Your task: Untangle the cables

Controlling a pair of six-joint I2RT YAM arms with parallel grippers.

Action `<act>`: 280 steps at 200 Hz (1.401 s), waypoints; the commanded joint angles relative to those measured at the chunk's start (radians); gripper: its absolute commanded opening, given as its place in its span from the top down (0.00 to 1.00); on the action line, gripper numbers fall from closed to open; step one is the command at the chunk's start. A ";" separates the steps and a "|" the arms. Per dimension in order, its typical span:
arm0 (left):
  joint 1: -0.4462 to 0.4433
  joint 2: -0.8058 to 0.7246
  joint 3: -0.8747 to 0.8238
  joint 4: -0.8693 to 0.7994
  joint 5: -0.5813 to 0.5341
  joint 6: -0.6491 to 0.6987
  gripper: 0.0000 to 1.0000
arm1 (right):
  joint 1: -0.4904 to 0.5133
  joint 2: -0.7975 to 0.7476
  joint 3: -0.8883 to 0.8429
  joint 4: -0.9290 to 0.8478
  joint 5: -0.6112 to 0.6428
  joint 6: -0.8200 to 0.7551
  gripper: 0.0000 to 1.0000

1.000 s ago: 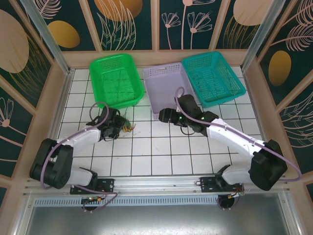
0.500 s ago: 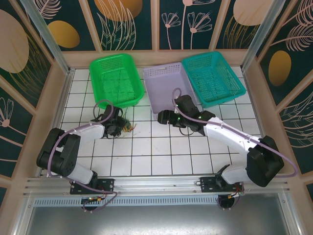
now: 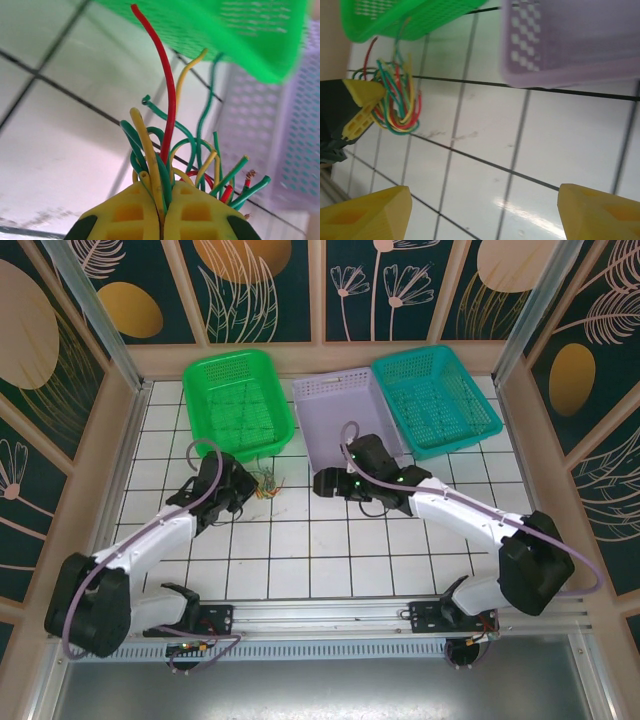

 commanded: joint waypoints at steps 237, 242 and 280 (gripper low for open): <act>-0.148 -0.109 0.170 0.288 0.210 0.035 1.00 | 0.000 0.188 0.182 0.231 -0.109 0.724 0.89; -0.148 -0.116 0.170 0.293 0.203 0.038 1.00 | -0.001 0.176 0.173 0.225 -0.100 0.740 0.94; -0.154 -0.215 0.110 0.435 0.165 0.063 1.00 | -0.044 0.057 -0.001 0.340 -0.092 0.985 1.00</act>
